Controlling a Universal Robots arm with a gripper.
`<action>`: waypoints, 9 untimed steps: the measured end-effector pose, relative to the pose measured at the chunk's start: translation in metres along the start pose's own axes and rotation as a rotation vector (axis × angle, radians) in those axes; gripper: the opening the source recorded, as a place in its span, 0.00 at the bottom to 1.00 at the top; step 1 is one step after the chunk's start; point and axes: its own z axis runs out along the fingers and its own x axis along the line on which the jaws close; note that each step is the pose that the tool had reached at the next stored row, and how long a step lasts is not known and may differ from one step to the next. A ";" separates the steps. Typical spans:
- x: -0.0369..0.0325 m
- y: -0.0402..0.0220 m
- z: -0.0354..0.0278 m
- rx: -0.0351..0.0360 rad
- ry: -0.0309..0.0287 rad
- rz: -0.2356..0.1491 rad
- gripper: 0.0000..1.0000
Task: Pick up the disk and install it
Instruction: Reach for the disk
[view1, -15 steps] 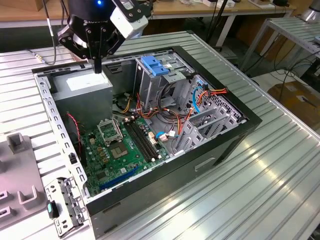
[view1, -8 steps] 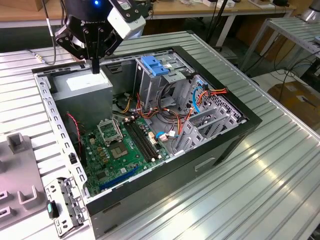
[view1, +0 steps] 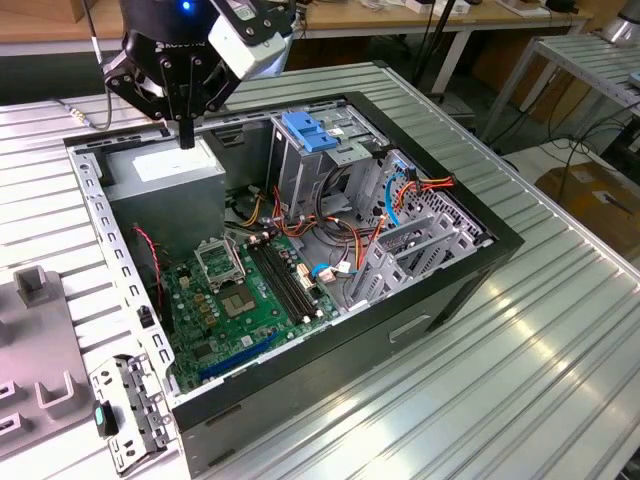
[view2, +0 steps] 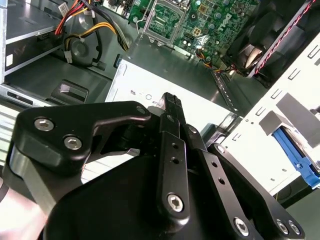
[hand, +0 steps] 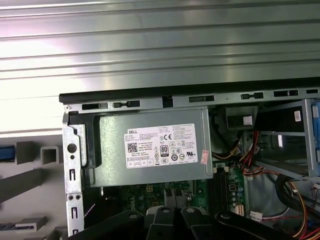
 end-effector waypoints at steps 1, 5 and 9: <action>0.0005 0.0000 0.0000 0.0000 0.0001 0.000 0.11; 0.0031 -0.0002 0.0001 0.0001 0.0009 0.000 0.11; 0.0056 -0.0004 0.0002 0.0002 0.0015 0.000 0.11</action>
